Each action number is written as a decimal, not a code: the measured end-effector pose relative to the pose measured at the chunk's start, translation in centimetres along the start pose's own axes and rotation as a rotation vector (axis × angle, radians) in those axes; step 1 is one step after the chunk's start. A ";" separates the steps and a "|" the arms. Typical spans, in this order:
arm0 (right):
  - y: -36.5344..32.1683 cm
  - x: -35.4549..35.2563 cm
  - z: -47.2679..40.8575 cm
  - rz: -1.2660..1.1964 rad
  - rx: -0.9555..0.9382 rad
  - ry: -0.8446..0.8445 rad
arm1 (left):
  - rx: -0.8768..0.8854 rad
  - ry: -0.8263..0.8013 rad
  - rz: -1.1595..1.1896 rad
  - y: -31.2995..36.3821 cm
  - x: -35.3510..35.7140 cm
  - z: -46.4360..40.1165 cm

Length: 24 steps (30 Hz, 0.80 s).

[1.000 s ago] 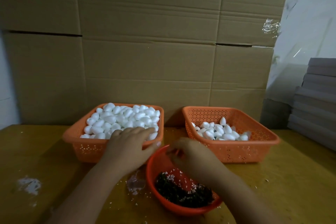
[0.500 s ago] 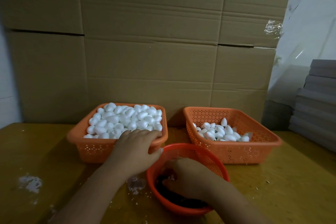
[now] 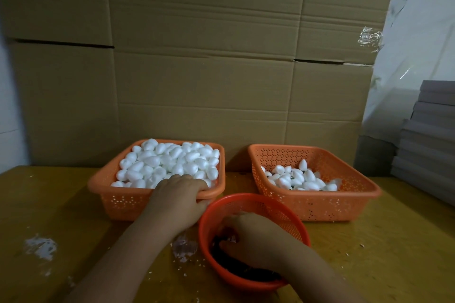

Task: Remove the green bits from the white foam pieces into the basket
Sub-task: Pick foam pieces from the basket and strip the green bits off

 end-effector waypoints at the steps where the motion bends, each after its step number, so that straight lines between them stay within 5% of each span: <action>1: 0.0 0.0 0.0 0.000 -0.001 0.002 | -0.012 -0.029 -0.012 -0.2 0.0 0.0; 12: 0.0 0.1 -0.1 0.018 0.002 -0.007 | -0.075 -0.109 -0.076 -0.2 -0.3 0.3; 21: 0.1 0.1 -0.1 0.030 0.003 0.004 | -0.183 -0.172 0.279 -0.6 -0.7 -0.3; 24: 0.1 0.1 -0.1 0.029 0.000 0.011 | -0.198 -0.072 0.523 -0.6 -1.7 -0.5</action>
Point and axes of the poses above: each hand's wrist, its own z-axis away from the middle knuckle, its own x-axis out of the palm, y = z × x, the point moved 4 cm from there along -z, towards the middle knuckle, and after that the axes turned 2 degrees about -y, right-handed, at the moved point
